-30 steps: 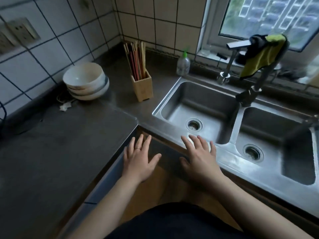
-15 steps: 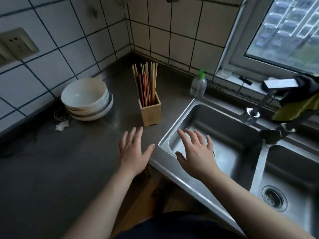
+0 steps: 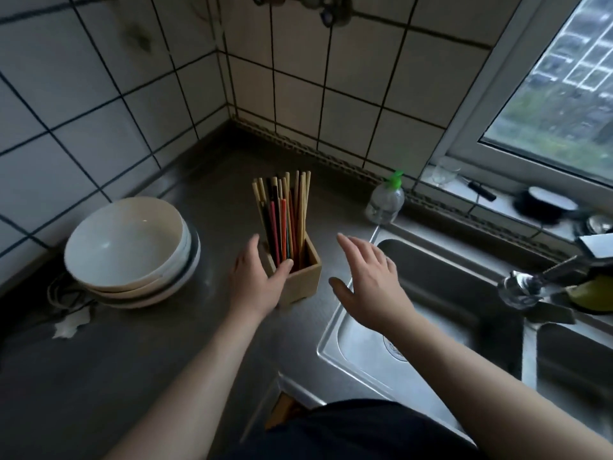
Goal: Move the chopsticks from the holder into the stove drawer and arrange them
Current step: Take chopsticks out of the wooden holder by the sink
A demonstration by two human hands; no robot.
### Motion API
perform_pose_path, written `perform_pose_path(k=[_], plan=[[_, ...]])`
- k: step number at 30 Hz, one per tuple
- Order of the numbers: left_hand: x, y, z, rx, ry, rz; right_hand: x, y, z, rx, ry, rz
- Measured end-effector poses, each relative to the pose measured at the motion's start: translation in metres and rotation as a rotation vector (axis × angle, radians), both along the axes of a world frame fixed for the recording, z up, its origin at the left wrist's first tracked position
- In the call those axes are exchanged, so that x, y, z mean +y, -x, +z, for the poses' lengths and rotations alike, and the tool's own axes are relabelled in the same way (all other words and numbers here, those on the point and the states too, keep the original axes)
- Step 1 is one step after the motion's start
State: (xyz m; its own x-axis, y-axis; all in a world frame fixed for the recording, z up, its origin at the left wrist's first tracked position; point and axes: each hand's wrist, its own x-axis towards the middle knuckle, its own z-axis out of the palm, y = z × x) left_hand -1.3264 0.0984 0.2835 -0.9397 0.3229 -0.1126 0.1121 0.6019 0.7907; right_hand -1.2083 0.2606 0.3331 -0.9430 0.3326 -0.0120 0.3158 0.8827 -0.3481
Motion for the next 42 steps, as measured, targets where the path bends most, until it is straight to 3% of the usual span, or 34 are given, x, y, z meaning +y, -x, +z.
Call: perform_pose_path(k=[5,10,16,34,42], plan=[[0.017,0.029,0.001,-0.060,-0.124,-0.005,0.003,0.053,0.003,-0.027,0.233,-0.060],[0.033,0.042,-0.002,-0.238,-0.322,0.035,0.001,0.100,0.008,-0.006,0.614,-0.203],[0.037,0.050,-0.013,-0.286,-0.325,0.067,-0.002,0.133,0.005,0.110,0.919,-0.270],[0.047,0.056,-0.016,-0.307,-0.355,0.155,-0.010,0.124,-0.009,0.212,0.890,-0.361],[0.047,0.048,-0.005,-0.192,-0.200,0.140,-0.020,0.112,-0.012,0.317,0.969,-0.467]])
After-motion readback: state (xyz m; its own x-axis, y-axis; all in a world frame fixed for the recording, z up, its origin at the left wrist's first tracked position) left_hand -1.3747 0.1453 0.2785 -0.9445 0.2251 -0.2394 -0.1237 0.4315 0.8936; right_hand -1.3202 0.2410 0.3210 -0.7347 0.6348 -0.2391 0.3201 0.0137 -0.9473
